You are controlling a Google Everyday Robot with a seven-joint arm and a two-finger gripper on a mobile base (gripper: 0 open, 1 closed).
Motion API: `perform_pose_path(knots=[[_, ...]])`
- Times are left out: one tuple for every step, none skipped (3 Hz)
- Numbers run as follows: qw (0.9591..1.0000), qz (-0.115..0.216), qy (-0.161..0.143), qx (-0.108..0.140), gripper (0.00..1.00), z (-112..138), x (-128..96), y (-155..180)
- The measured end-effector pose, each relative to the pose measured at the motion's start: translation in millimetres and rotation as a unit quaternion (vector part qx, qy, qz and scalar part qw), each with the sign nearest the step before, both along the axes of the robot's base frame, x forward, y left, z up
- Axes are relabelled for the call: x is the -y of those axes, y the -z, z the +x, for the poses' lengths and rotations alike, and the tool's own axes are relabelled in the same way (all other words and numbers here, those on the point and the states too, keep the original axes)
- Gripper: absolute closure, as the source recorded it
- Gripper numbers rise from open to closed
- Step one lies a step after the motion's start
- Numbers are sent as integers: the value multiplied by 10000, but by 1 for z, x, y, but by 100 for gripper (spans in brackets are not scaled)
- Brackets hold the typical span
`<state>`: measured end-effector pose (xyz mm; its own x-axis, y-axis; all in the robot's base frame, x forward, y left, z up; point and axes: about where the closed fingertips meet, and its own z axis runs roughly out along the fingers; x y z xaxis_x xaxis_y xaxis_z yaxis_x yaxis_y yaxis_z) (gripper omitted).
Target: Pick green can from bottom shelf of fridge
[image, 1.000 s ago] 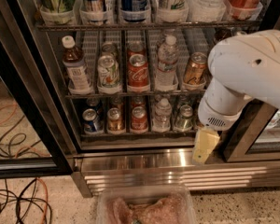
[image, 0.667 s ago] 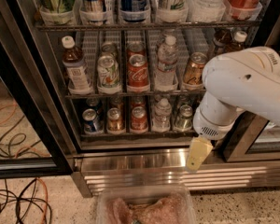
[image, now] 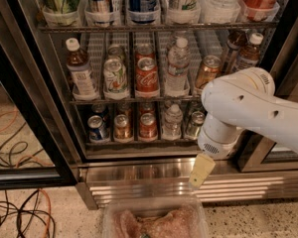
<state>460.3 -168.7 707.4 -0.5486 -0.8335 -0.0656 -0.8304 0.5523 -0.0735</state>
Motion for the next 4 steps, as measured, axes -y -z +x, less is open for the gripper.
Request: perform_pose_path(knots=[[10000,0,0,0,0,0,0,0],[9974,44,718,-94,0,10,17,34],[9904,54,1370,-164,0,19,35,60],[9793,124,1999,-308,0,23,54,87]])
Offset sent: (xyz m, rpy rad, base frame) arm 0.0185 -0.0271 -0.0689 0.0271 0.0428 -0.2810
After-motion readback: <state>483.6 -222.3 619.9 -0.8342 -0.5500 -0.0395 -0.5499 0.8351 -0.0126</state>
